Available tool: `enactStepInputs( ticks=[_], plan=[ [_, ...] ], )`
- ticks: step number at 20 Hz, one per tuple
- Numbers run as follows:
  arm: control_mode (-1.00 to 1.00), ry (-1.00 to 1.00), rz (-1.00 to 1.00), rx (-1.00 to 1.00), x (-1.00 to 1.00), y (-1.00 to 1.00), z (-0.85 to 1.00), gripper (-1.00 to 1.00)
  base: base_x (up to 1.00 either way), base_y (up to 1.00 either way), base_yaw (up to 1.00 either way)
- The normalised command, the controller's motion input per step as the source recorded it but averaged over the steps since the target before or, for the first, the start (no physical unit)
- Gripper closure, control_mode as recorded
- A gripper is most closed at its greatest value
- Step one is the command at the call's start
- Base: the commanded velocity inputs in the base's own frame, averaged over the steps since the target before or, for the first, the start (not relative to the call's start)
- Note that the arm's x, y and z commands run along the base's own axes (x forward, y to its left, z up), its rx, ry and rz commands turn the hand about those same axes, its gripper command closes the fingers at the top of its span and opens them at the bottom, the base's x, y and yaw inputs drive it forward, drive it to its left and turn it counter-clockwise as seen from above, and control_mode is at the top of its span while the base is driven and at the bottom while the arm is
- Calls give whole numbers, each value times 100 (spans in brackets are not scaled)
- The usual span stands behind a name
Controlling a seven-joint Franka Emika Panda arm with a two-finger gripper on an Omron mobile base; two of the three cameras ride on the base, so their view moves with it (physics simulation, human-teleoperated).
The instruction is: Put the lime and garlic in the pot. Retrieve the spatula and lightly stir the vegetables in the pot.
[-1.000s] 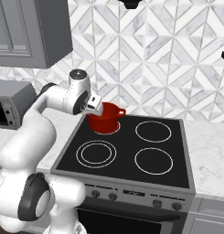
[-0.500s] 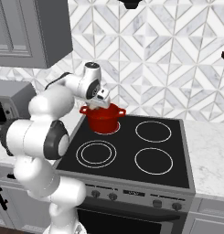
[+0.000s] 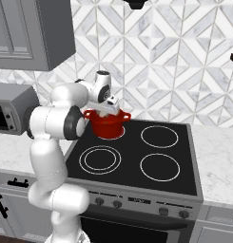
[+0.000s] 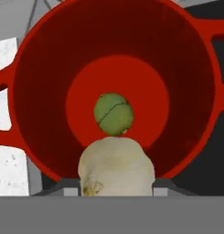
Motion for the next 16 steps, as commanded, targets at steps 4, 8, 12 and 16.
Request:
enactStepInputs(
  ticks=[4, 8, 12, 16],
  plan=[
    [-100, 0, 0, 0, 39, 0, -26, 100, 0, 0, 0],
    [-100, 0, 0, 0, 28, 0, -11, 100, 0, 0, 0],
    [-100, 0, 0, 0, 24, 0, -30, 100, 0, 0, 0],
    [-100, 0, 0, 0, 13, 0, -32, 100, 0, 0, 0]
  ],
)
